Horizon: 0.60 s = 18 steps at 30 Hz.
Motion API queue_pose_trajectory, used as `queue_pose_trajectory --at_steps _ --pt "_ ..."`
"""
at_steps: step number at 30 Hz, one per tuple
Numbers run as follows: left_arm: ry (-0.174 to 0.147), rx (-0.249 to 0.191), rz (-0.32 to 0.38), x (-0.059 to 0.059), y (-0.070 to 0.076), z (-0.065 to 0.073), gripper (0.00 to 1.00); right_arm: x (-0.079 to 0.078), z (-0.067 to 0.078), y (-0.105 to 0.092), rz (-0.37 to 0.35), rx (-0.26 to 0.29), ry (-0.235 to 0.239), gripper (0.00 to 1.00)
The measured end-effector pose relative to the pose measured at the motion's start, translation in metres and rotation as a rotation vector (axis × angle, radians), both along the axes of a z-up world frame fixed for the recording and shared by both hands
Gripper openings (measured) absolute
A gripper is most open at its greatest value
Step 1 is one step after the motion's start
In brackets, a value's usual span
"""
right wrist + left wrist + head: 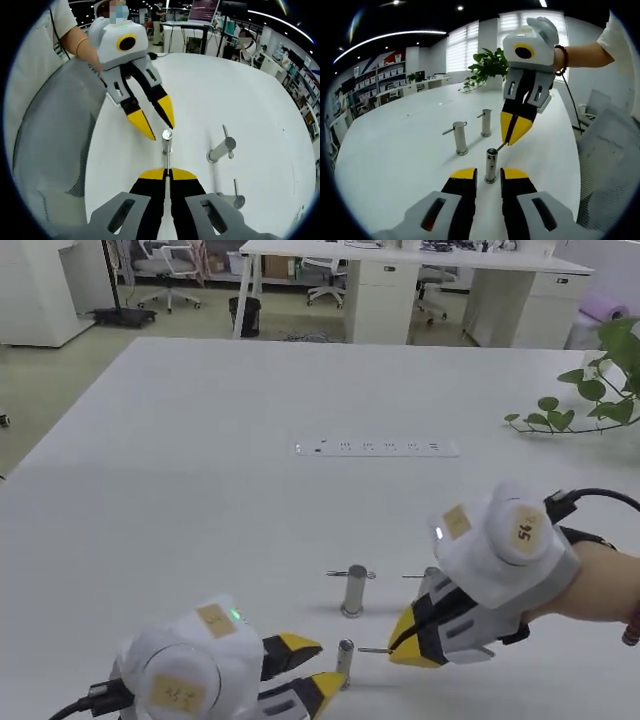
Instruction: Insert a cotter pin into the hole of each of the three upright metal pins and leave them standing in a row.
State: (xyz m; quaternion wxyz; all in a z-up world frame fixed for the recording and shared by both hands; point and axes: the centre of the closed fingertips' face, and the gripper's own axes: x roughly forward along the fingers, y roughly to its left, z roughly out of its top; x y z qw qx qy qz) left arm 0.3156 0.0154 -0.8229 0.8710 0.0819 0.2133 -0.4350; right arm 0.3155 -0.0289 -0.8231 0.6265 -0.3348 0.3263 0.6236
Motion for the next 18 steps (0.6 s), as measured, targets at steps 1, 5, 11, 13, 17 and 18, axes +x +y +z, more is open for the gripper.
queue_pose_trajectory --at_steps 1,5,11,13,17,18 --pt "0.002 0.0 -0.001 0.0 -0.0008 -0.0007 0.17 0.0004 -0.0004 0.0001 0.001 0.001 0.001 0.03" --pt "0.008 0.004 -0.002 0.0015 -0.0031 -0.0036 0.17 0.0014 -0.0019 0.0014 0.003 0.001 0.005 0.03" --pt "0.005 0.011 -0.011 0.003 -0.0057 -0.0053 0.15 0.0011 -0.002 0.0033 0.012 0.003 0.008 0.03" --pt "0.003 0.012 -0.01 0.0039 -0.0069 -0.0056 0.14 0.0014 -0.0021 0.0036 0.013 0.003 0.009 0.03" --pt "0.002 0.011 -0.011 0.0049 -0.0094 -0.0056 0.13 0.0027 -0.0008 0.0045 0.015 0.005 0.004 0.03" --pt "0.002 0.01 -0.012 0.005 -0.0099 -0.0054 0.13 0.0028 -0.0004 0.0045 0.016 0.005 0.004 0.03"
